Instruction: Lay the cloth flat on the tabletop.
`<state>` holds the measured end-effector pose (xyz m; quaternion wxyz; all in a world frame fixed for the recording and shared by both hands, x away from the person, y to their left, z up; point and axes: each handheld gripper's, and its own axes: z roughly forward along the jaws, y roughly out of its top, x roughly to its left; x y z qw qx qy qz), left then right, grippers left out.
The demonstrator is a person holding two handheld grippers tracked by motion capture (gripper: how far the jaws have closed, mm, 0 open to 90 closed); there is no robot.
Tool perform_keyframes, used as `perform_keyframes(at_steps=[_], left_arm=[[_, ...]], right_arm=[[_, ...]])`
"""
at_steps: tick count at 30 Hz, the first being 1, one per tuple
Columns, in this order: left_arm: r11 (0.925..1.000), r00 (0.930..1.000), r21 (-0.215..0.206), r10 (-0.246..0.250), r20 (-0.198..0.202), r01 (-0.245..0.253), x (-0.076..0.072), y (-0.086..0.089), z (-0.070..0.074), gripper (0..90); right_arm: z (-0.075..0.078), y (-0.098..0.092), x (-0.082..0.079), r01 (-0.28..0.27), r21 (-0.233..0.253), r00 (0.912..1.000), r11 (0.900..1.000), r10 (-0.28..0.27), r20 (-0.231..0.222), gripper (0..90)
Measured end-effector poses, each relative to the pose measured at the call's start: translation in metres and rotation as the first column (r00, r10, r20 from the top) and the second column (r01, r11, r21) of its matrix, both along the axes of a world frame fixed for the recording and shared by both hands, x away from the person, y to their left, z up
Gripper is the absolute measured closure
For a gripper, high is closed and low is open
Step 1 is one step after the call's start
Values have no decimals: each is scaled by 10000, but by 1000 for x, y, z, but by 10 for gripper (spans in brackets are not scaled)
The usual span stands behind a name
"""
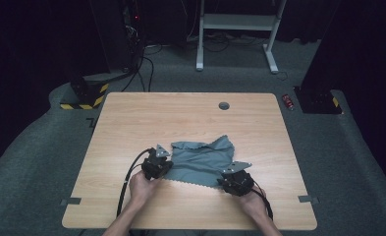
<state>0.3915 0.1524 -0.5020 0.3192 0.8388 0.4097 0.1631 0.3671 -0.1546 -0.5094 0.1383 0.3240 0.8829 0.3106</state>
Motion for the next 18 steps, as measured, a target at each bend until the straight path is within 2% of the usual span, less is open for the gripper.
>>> perform_keyframes(at_steps=[2, 3, 4, 7, 10, 11, 14, 16, 18], left_arm=[[9993, 9998, -371, 23, 206, -15, -7, 1, 3, 715], [9986, 9995, -525, -70, 296, 86, -11, 1, 5, 696], [9980, 9992, -605, -168, 365, 189, -14, 1, 6, 687], [9951, 9979, -803, -551, 344, 578, -25, 0, 7, 694], [9959, 9966, -444, -776, 272, 788, -28, -4, 2, 738], [9964, 9967, -318, -786, 195, 792, -27, -5, -1, 750], [9974, 9975, -122, -709, -44, 709, -24, -7, -9, 766], [9974, 9974, -76, -717, -34, 716, -25, -7, -10, 778], [9975, 9975, 33, -711, -53, 711, -25, -6, -9, 782]], right_arm=[[1, -2, -3, 151, -86, 9996, 9998, -148, 250, 682], [3, -5, -5, 265, 124, 9991, 9996, -269, 317, 693], [5, -9, -7, 404, 382, 9986, 9985, -416, 330, 704], [10, -17, -14, 584, 737, 9965, 9956, -626, 560, 758], [11, -19, -18, 462, 839, 9981, 9954, -493, 357, 821], [10, -17, -19, 405, 725, 9985, 9965, -430, 330, 825], [4, -10, -15, 405, 462, 9986, 9981, -420, 314, 808], [-1, -8, -10, 537, 234, 9984, 9983, -541, 161, 789], [-2, -8, -9, 545, 263, 9985, 9982, -548, 94, 778]])
